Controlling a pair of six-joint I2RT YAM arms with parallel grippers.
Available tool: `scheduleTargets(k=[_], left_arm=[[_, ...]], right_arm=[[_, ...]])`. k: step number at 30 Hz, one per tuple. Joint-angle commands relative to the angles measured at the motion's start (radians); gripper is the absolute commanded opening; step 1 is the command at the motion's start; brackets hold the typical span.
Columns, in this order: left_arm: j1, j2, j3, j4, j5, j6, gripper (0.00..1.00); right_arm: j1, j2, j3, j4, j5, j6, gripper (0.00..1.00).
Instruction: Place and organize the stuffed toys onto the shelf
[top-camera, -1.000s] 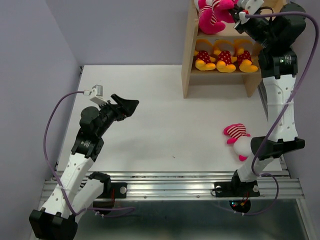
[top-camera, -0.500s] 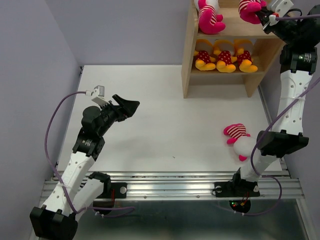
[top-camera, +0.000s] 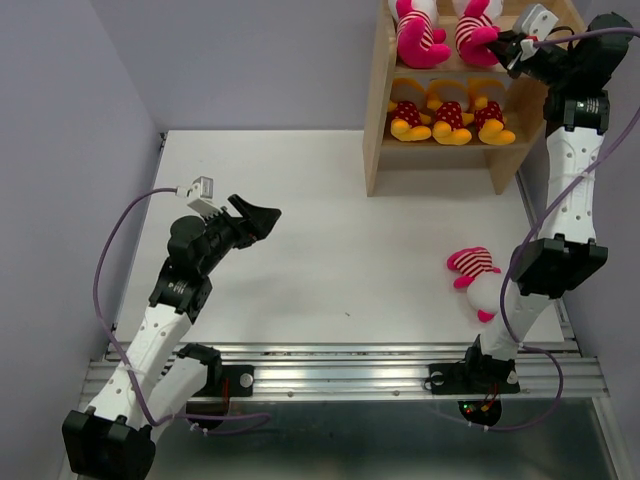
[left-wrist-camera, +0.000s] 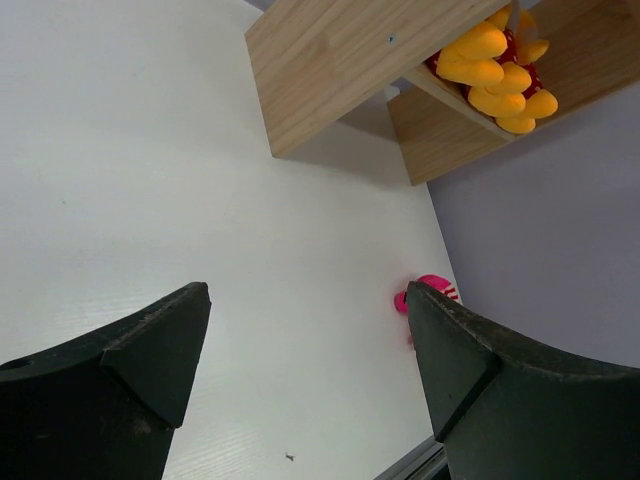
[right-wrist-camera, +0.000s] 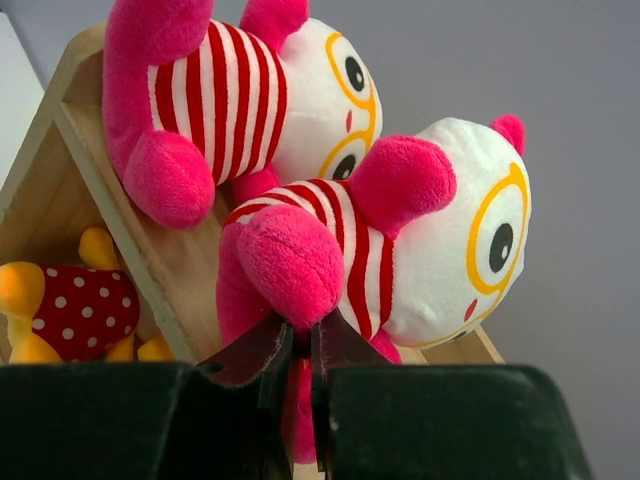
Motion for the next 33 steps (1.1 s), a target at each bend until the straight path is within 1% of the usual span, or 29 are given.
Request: scheduleTargets(k=[1,3,4,10,11,13,16,19,22,23,25,29,31,33], left_arm=[[0.005,-0.027,-0.018,0.062,0.012,-0.003,0.90],[0.005,-0.029,-0.019,0.060,0.014,-0.004,0.90],[0.005,-0.029,-0.018,0.060,0.014,-0.004,0.90],[0.003,-0.035,-0.025,0.060,0.014,-0.009,0.90],[0.003,-0.036,-0.027,0.063,0.018,-0.009,0.90],[0.003,-0.036,-0.031,0.065,0.021,-0.012,0.90],[0.003,-0.036,-0.031,0.072,0.026,-0.017,0.90],[0.003,-0.035,-0.034,0.088,0.038,-0.017,0.90],[0.003,-0.033,-0.036,0.101,0.053,-0.014,0.90],[0.005,-0.033,-0.034,0.103,0.061,-0.012,0.90],[0.003,-0.035,-0.036,0.104,0.066,-0.006,0.90],[0.003,-0.042,-0.031,0.098,0.081,0.022,0.90],[0.003,-0.044,-0.025,0.089,0.083,0.040,0.90],[0.003,-0.049,-0.013,0.075,0.081,0.069,0.90]], right_arm=[[-0.007,0.001,0.047,0.083,-0.012,0.006,0.12],[-0.007,0.012,0.052,0.088,-0.009,0.012,0.15],[-0.007,0.013,0.050,0.096,-0.007,0.018,0.19],[-0.007,0.009,0.018,0.117,0.002,0.030,0.35],[-0.007,0.003,0.008,0.122,0.005,0.029,0.44],[-0.007,-0.007,-0.012,0.134,0.012,0.027,0.58],[-0.007,-0.022,-0.020,0.145,0.023,0.030,0.65],[-0.007,-0.040,-0.023,0.177,0.046,0.075,0.80],[-0.007,-0.082,-0.055,0.220,0.058,0.131,0.89],[-0.007,-0.099,-0.074,0.281,0.063,0.179,0.96],[-0.007,-0.146,-0.120,0.336,0.065,0.236,0.97],[-0.007,-0.221,-0.149,0.343,0.049,0.314,1.00],[-0.007,-0.261,-0.178,0.340,0.026,0.351,1.00],[-0.007,-0.336,-0.253,0.324,-0.035,0.411,1.00]])
